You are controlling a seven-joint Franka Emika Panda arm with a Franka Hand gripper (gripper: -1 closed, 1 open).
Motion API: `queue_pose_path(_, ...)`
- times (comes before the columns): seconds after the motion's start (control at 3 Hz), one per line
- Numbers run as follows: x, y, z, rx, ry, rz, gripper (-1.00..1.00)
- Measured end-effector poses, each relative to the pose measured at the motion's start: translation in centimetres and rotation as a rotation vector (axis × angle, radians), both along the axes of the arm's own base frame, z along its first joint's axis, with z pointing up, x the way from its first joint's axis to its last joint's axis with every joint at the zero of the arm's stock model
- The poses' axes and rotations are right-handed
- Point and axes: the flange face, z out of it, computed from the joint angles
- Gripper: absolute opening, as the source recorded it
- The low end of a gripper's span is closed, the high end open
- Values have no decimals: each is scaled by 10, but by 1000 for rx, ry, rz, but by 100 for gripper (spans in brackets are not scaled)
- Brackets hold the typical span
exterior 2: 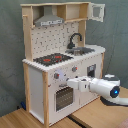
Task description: Play with the kitchen
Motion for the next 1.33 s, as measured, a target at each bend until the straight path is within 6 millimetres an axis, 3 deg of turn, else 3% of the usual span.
queue_pose_path(0.67, -20, -1, 64, -75, -61, 10, 100)
queue_pose_path(1.33, -38, -17, 132, -110, -92, -44, 100)
